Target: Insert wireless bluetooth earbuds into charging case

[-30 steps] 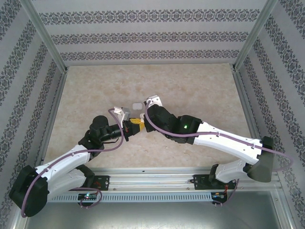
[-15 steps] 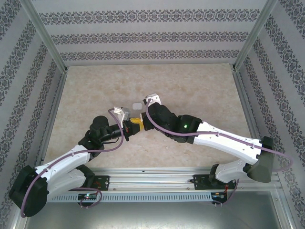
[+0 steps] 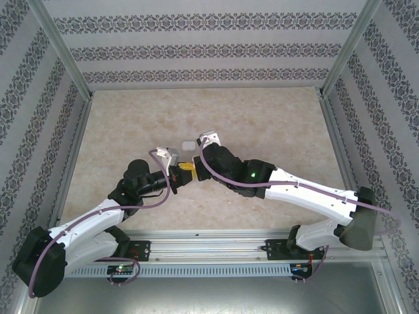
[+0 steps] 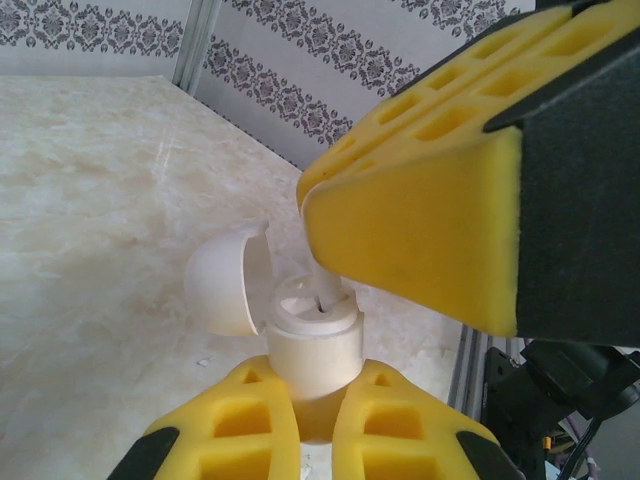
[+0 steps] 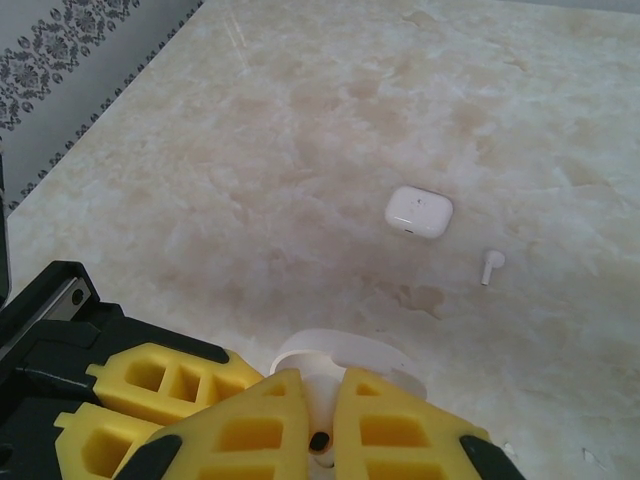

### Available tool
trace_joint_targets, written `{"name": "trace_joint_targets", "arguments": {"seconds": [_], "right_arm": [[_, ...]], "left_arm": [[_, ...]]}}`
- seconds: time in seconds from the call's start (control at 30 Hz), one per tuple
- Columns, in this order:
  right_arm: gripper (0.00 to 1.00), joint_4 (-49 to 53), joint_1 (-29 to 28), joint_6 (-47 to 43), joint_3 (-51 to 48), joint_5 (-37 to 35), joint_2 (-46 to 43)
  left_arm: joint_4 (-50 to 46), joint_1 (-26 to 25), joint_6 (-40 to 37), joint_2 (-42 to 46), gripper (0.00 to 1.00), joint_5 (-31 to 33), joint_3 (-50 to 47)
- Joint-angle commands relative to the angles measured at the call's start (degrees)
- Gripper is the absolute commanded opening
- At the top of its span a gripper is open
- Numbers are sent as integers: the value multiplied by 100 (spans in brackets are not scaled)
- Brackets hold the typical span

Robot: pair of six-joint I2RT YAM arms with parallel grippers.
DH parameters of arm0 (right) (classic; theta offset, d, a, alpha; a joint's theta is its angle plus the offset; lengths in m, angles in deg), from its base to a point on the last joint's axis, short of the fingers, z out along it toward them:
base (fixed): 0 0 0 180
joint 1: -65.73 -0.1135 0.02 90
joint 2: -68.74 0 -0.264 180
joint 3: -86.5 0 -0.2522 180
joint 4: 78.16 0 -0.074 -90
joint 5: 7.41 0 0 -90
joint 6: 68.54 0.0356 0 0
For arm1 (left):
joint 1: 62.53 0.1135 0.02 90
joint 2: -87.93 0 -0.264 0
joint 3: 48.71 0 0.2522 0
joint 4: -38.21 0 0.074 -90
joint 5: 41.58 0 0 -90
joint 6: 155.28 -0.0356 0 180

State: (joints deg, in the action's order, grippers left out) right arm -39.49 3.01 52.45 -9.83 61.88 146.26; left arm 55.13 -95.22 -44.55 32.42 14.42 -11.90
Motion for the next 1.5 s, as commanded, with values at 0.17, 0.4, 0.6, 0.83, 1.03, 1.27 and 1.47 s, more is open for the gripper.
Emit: {"name": "trace_joint_targets", "arguments": {"seconds": [0.17, 0.4, 0.6, 0.83, 1.03, 1.27, 1.47], "right_arm": [[10, 279, 25, 211, -277, 356, -135], [13, 912, 3, 646, 58, 331, 225], [14, 1263, -17, 1132, 240, 232, 396], [14, 1429, -21, 1658, 334, 130, 356], [14, 1441, -12, 1767, 424, 167, 281], [21, 1618, 14, 1720, 705, 372, 429], [30, 1684, 47, 1787, 834, 355, 403]], "left_arm": [[428, -89, -41, 120, 0, 183, -20], [450, -91, -25, 82, 0, 175, 42], [439, -89, -37, 157, 0, 202, 17], [433, -89, -26, 291, 0, 202, -28], [597, -89, 38, 362, 0, 207, -125], [671, -89, 54, 330, 0, 128, -134], [620, -89, 29, 355, 0, 100, -83]]}}
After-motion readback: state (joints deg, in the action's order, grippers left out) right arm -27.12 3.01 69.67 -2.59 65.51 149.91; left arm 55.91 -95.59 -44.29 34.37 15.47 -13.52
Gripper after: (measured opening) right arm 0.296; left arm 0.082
